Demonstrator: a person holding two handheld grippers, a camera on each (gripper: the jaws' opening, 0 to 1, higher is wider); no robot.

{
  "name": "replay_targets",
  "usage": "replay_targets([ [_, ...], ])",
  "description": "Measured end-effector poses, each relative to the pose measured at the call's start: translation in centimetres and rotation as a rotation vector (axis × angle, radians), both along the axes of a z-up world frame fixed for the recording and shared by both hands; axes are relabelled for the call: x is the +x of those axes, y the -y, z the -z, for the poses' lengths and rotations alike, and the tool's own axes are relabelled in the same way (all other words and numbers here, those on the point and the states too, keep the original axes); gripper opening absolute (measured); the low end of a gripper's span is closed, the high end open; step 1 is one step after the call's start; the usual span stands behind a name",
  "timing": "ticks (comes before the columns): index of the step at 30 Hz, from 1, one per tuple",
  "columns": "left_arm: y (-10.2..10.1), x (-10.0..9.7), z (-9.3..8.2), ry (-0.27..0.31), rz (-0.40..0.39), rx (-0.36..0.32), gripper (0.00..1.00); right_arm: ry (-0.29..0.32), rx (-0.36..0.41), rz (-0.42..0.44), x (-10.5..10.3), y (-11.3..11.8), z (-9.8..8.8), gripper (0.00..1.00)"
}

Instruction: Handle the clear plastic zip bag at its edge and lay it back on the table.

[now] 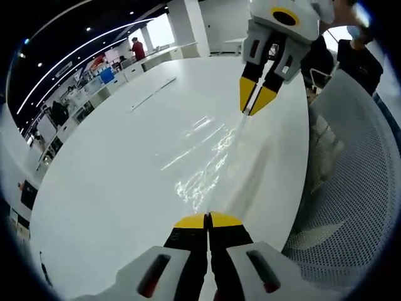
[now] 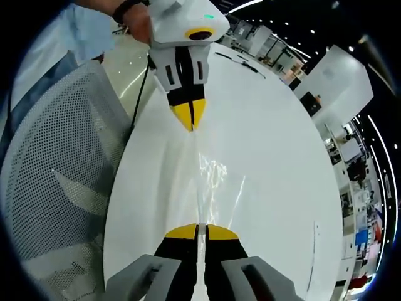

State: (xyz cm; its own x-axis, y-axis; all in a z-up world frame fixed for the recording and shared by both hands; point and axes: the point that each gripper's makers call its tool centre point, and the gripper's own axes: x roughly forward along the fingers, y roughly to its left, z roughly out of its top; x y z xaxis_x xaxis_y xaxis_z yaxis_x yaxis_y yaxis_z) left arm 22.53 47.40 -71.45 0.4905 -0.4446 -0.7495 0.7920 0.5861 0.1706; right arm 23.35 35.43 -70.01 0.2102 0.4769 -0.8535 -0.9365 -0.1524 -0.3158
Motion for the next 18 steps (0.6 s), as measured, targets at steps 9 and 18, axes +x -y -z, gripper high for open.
replay_targets([
  [9,-0.01,0.16,0.01,0.002,0.000,-0.002,0.00,0.003,0.002,0.001,0.10,0.09,-0.05,0.00],
  [18,0.19,0.07,-0.01,0.002,0.001,0.000,0.00,0.003,-0.006,0.000,0.05,0.28,0.15,0.00],
])
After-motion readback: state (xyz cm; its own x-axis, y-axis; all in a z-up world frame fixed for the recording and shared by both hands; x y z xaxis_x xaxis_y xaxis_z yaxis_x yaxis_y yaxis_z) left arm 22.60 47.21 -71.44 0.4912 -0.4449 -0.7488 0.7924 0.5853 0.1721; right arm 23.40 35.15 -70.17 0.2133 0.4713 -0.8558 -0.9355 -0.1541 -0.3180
